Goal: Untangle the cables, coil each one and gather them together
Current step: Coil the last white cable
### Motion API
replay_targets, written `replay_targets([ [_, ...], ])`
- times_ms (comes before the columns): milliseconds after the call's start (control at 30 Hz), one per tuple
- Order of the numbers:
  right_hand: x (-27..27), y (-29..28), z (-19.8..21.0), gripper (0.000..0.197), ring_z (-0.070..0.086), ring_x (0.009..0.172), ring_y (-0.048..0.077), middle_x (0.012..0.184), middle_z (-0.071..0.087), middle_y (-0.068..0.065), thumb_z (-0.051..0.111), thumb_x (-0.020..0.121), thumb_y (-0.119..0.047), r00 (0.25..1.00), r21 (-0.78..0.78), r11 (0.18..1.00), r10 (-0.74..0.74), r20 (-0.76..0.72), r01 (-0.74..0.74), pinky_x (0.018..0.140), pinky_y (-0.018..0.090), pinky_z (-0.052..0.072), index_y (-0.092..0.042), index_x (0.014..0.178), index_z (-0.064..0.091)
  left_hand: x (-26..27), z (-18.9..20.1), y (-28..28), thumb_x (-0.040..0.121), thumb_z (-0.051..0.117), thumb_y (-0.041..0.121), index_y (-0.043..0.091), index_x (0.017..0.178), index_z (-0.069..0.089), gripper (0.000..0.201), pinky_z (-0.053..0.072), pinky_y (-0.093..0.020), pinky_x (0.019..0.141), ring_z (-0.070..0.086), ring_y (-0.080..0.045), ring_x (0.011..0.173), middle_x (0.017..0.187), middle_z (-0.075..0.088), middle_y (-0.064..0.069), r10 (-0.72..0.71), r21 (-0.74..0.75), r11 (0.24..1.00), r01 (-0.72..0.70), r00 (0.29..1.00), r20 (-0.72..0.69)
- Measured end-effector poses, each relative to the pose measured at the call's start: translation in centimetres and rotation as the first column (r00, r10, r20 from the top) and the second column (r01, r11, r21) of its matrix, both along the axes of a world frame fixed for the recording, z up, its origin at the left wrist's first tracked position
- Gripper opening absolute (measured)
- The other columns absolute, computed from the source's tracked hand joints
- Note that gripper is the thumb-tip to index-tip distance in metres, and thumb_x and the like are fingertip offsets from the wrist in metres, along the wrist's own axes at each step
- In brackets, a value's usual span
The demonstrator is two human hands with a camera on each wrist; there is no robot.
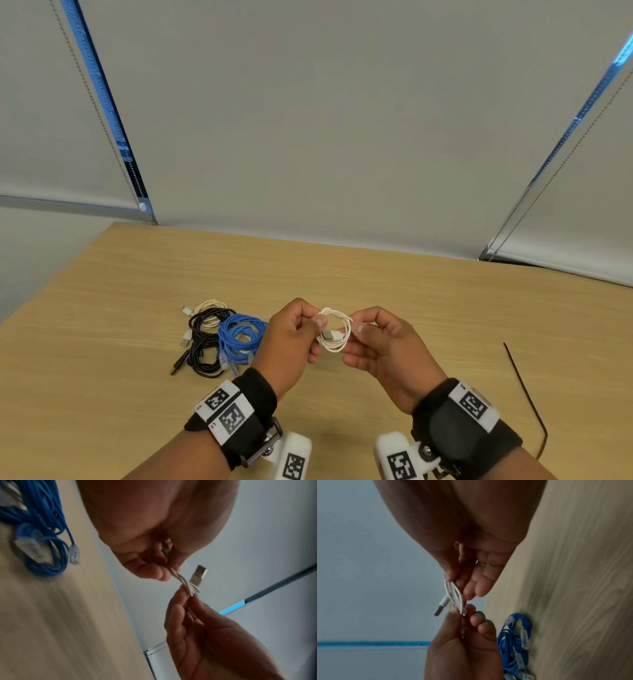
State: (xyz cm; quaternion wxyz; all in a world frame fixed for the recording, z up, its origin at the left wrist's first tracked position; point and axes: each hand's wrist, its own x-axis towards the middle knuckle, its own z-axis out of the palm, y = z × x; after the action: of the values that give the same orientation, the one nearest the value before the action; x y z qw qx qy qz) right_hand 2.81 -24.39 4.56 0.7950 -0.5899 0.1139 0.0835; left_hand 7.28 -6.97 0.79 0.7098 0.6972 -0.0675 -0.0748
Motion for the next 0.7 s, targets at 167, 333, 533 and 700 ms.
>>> replay_targets([
  [167, -0.2, 0.8, 0.0, 0.013, 0.072, 0.078, 0.018, 0.090, 0.077, 0.009, 0.070, 0.092, -0.024, 0.995, -0.253, 0.967, -0.010, 0.102, 0.036, 0.070, 0.031, 0.057, -0.010, 0.094, 0.070, -0.2, -0.1, -0.5, 0.097, 0.065, 0.019, 0.019, 0.078, 0.060, 0.020, 0.050, -0.031, 0.051, 0.060, -0.012, 0.052, 0.060, 0.061, 0.001, 0.147, 0.130, 0.978, -0.161, 0.983, 0.108],
  [333, 0.2, 0.1, -0.1, 0.007, 0.070, 0.067, 0.018, 0.074, 0.073, 0.007, 0.071, 0.091, -0.012, 0.975, -0.539, 0.836, 0.024, 0.221, 0.102, 0.063, 0.028, 0.057, -0.013, 0.087, 0.066, -0.3, 0.4, 0.0, 0.096, 0.067, 0.015, 0.014, 0.089, 0.068, 0.007, 0.053, -0.027, 0.055, 0.065, -0.014, 0.059, 0.074, 0.070, -0.010, 0.025, 0.060, 0.998, -0.027, 0.999, 0.035],
  [533, 0.1, -1.2, 0.0, 0.012, 0.066, 0.068, 0.022, 0.083, 0.070, 0.018, 0.074, 0.084, -0.010, 0.966, -0.061, 0.974, 0.223, 0.129, -0.216, 0.064, 0.031, 0.058, -0.005, 0.091, 0.065, -0.7, 0.4, 2.0, 0.099, 0.062, 0.015, 0.008, 0.098, 0.075, 0.015, 0.050, -0.027, 0.060, 0.060, -0.014, 0.064, 0.082, 0.070, -0.004, -0.257, -0.169, 0.957, 0.235, 0.959, -0.124],
  [700, -0.2, -1.3, -1.0, 0.011, 0.062, 0.063, 0.020, 0.074, 0.067, 0.012, 0.072, 0.090, -0.008, 0.969, -0.354, 0.911, 0.242, 0.045, -0.211, 0.062, 0.039, 0.056, -0.008, 0.086, 0.061, -1.4, -0.9, 2.5, 0.096, 0.068, 0.017, 0.012, 0.084, 0.070, 0.013, 0.053, -0.028, 0.060, 0.064, -0.016, 0.061, 0.074, 0.070, -0.006, -0.186, 0.011, 0.982, 0.187, 0.980, -0.069],
])
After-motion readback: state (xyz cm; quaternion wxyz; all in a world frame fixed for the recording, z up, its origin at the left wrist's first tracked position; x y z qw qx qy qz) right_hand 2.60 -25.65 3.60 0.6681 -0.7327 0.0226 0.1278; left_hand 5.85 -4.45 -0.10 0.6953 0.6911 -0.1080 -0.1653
